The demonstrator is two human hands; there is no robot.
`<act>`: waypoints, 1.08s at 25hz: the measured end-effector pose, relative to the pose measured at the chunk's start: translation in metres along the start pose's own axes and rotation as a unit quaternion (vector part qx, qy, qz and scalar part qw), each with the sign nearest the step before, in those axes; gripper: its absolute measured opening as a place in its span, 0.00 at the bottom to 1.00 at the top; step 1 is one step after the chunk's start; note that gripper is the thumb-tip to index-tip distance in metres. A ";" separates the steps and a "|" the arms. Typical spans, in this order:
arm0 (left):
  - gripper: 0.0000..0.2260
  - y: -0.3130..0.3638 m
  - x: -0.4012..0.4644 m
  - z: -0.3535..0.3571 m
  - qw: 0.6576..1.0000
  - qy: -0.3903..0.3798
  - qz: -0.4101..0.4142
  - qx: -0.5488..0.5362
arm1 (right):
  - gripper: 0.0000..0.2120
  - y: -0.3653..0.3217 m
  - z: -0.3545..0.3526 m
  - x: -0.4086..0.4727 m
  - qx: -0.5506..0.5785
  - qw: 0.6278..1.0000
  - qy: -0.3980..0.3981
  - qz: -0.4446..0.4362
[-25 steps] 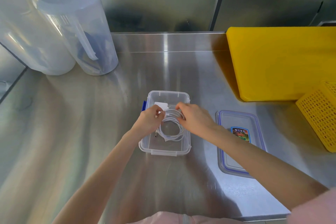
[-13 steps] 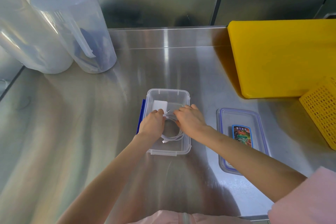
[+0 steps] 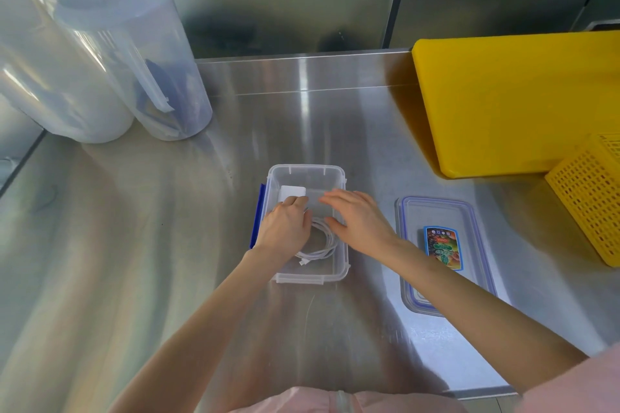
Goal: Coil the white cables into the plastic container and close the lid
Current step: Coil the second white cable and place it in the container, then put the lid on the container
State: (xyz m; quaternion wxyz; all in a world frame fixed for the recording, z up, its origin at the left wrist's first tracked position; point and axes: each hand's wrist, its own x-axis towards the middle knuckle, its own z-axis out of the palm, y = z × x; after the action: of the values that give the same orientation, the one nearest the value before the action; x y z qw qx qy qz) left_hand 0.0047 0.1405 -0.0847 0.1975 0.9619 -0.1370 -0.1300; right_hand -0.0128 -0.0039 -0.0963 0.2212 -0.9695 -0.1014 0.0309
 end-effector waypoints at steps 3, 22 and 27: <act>0.17 0.018 -0.005 -0.002 0.999 0.026 0.043 0.013 | 0.22 0.012 -0.010 -0.017 0.009 0.999 0.018 0.033; 0.22 0.129 -0.030 0.083 0.976 -0.183 0.012 -0.119 | 0.29 0.120 -0.035 -0.149 0.061 0.931 -0.012 0.360; 0.20 0.134 -0.041 0.085 0.961 -0.212 -0.013 -0.176 | 0.23 0.119 -0.027 -0.151 0.104 0.916 -0.011 0.388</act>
State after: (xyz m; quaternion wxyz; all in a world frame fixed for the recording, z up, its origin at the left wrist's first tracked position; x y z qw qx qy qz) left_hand -0.0877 0.0053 -0.0960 0.3280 0.8641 -0.1385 -0.3557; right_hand -0.1361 -0.1522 -0.1212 0.2907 -0.9035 0.2844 0.1355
